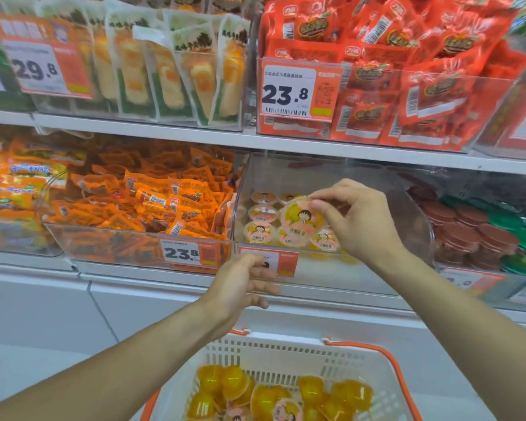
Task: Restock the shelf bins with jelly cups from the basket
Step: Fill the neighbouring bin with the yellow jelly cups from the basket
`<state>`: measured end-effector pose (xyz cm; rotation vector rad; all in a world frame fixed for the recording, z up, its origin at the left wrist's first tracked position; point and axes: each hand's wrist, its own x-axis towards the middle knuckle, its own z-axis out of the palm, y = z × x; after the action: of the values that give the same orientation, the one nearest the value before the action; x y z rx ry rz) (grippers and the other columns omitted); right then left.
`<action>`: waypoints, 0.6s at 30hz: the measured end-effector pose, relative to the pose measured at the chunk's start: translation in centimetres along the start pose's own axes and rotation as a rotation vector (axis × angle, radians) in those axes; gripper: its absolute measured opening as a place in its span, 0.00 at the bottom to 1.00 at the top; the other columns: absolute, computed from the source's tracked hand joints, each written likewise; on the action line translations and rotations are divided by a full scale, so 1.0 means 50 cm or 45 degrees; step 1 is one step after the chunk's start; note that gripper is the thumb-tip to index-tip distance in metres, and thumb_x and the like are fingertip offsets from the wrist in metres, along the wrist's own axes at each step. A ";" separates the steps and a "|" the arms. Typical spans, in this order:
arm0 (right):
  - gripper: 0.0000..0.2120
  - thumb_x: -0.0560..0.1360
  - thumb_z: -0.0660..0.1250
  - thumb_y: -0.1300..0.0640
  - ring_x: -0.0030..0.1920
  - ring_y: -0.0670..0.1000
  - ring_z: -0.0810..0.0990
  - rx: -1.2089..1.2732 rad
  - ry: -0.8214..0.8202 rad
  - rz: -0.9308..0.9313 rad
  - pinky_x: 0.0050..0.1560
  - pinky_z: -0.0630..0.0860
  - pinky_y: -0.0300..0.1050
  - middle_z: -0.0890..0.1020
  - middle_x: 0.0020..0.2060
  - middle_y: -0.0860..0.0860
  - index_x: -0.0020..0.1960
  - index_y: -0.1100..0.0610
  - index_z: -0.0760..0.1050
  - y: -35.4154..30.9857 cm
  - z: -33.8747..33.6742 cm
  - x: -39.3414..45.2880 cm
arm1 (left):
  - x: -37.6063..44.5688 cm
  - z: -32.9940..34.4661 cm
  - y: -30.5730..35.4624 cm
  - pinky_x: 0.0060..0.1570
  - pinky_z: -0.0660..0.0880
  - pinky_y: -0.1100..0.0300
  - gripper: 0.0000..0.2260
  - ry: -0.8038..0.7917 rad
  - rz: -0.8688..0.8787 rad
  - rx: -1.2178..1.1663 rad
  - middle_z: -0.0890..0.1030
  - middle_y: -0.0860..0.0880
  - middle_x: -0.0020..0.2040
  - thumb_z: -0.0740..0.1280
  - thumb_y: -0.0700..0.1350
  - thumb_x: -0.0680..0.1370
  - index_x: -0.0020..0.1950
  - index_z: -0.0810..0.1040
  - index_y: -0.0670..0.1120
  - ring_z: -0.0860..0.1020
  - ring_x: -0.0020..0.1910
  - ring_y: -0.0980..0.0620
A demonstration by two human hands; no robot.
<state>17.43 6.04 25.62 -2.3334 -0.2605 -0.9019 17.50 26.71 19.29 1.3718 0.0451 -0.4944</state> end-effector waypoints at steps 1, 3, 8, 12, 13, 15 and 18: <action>0.04 0.74 0.74 0.59 0.37 0.44 0.78 -0.044 -0.022 0.005 0.42 0.72 0.32 0.81 0.37 0.47 0.47 0.52 0.86 0.009 0.005 0.010 | 0.000 0.000 0.000 0.29 0.71 0.56 0.09 0.010 0.002 0.030 0.80 0.38 0.49 0.60 0.42 0.82 0.58 0.73 0.38 0.81 0.38 0.43; 0.05 0.74 0.74 0.58 0.36 0.42 0.76 -0.121 -0.144 0.043 0.42 0.70 0.32 0.80 0.37 0.47 0.47 0.51 0.87 0.031 0.020 0.020 | -0.003 -0.003 -0.004 0.30 0.71 0.55 0.08 0.026 0.012 0.085 0.80 0.39 0.49 0.61 0.41 0.82 0.58 0.72 0.39 0.81 0.38 0.43; 0.03 0.73 0.75 0.56 0.39 0.46 0.76 -0.233 -0.563 0.006 0.47 0.74 0.43 0.84 0.39 0.47 0.46 0.51 0.87 0.065 0.045 0.014 | -0.003 -0.012 -0.009 0.31 0.72 0.55 0.06 0.041 0.014 0.148 0.80 0.40 0.47 0.61 0.41 0.83 0.58 0.73 0.40 0.81 0.38 0.44; 0.05 0.73 0.76 0.57 0.39 0.40 0.78 -0.223 -0.770 0.090 0.42 0.71 0.32 0.83 0.38 0.42 0.48 0.53 0.87 0.073 0.043 0.027 | 0.001 -0.007 -0.015 0.31 0.72 0.55 0.06 0.014 -0.006 0.216 0.80 0.41 0.47 0.62 0.41 0.82 0.57 0.74 0.40 0.81 0.37 0.45; 0.05 0.73 0.76 0.57 0.38 0.39 0.79 -0.213 -0.814 0.119 0.40 0.71 0.29 0.83 0.38 0.42 0.48 0.53 0.87 0.077 0.044 0.029 | 0.002 -0.006 -0.019 0.31 0.72 0.55 0.06 -0.006 -0.016 0.237 0.81 0.40 0.47 0.62 0.41 0.82 0.58 0.74 0.40 0.81 0.37 0.45; 0.05 0.74 0.75 0.59 0.36 0.45 0.84 -0.158 -0.906 0.211 0.39 0.78 0.30 0.86 0.39 0.46 0.49 0.55 0.87 0.084 0.052 0.031 | 0.005 -0.006 -0.027 0.32 0.73 0.54 0.07 -0.042 -0.045 0.268 0.81 0.40 0.48 0.63 0.41 0.82 0.59 0.73 0.41 0.82 0.39 0.45; 0.05 0.75 0.74 0.60 0.38 0.52 0.87 -0.029 -0.984 0.330 0.42 0.84 0.44 0.87 0.40 0.48 0.49 0.56 0.86 0.092 0.063 0.031 | 0.007 -0.007 -0.035 0.32 0.73 0.54 0.08 -0.050 -0.071 0.288 0.81 0.40 0.48 0.64 0.40 0.81 0.59 0.72 0.42 0.82 0.39 0.45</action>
<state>22.06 4.25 22.62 -2.5599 -0.2446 0.1510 17.27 26.72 17.50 1.5848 -0.0051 -0.5865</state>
